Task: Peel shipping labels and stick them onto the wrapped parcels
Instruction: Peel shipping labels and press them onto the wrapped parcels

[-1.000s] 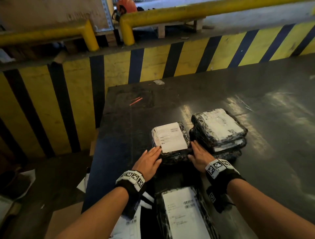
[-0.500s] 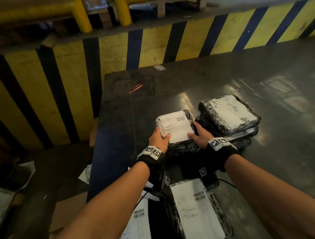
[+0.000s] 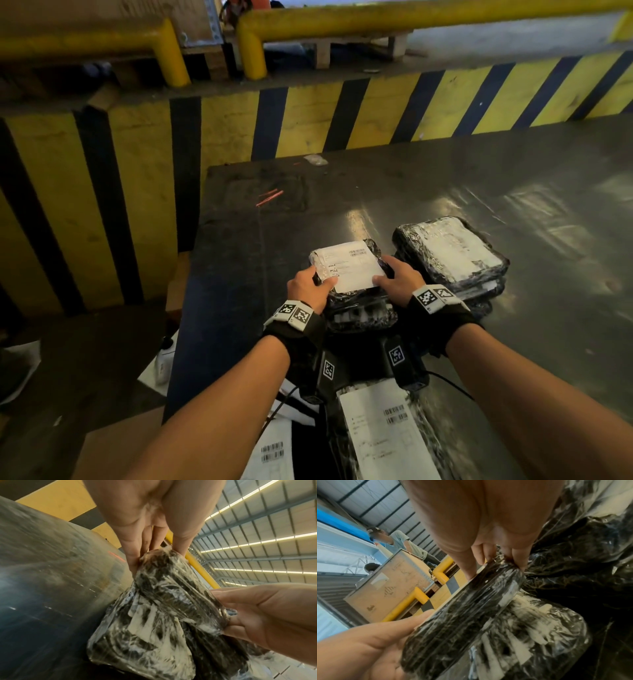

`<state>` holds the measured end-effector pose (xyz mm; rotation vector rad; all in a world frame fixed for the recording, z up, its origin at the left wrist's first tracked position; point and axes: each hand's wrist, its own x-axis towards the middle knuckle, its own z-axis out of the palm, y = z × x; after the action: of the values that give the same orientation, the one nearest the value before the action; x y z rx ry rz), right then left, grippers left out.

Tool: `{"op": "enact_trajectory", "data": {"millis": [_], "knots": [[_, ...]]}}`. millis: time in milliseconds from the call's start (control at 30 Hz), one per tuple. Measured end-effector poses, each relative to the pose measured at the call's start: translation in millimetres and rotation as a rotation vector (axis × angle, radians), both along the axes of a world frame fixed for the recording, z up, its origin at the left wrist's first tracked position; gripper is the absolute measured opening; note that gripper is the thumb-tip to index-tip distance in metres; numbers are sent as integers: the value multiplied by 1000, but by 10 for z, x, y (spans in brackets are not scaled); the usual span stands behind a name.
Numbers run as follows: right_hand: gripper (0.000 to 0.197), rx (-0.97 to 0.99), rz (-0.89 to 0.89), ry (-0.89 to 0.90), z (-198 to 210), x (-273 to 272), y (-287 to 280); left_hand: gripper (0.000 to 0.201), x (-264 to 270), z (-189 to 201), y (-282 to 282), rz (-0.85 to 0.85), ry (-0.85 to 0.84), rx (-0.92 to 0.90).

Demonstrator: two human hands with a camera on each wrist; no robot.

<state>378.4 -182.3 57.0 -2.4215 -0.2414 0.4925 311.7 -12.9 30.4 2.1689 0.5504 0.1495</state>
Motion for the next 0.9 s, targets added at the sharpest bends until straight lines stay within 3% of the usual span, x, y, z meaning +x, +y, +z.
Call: {"op": "enact_trajectory", "data": {"millis": [200, 333, 700, 900], "knots": [[52, 28, -45, -50, 102, -50, -49, 39, -57, 169, -48, 23, -5, 0], [57, 76, -64, -56, 195, -111, -89, 36, -116, 308, -86, 52, -14, 2], [31, 114, -72, -150, 573, -201, -148, 29, -231, 659, -158, 87, -87, 23], [41, 214, -105, -242, 850, -318, -131, 30, -253, 1043, -143, 63, -185, 58]]}}
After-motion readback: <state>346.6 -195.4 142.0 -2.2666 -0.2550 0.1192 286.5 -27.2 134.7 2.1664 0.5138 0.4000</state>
